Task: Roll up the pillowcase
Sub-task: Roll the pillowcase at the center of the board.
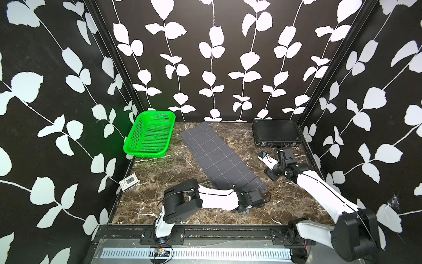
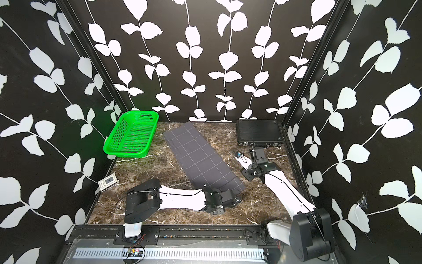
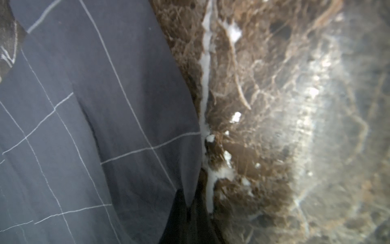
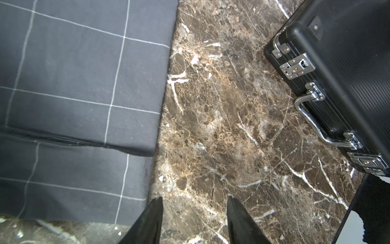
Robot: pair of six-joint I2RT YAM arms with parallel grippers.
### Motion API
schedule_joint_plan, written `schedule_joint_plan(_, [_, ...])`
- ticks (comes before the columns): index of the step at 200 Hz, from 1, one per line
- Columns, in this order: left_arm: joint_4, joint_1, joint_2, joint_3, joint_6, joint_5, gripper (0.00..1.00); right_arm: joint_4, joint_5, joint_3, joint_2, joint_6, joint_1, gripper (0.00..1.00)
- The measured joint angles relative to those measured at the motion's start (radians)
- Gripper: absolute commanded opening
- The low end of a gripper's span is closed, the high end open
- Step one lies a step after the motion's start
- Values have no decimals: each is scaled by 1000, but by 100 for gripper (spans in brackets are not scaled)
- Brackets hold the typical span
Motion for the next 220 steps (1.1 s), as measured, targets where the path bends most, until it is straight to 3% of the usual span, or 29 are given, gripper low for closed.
schedule_joint_plan(40, [47,36,-111,-56,-38,166,0,-42,-3,-26,-63,-1,0,55])
schedule_joint_plan(68, [135,114,-207,-134,-99,322,0,-59,0,-36,-107,0,0,56])
schedule_joint_plan(124, [244,269,-224,-223,-215,565,0,-78,-15,-51,-126,0,0,57])
schedule_joint_plan(220, [343,389,-260,-339,-343,650,0,-80,-85,-51,-140,-4,0,57])
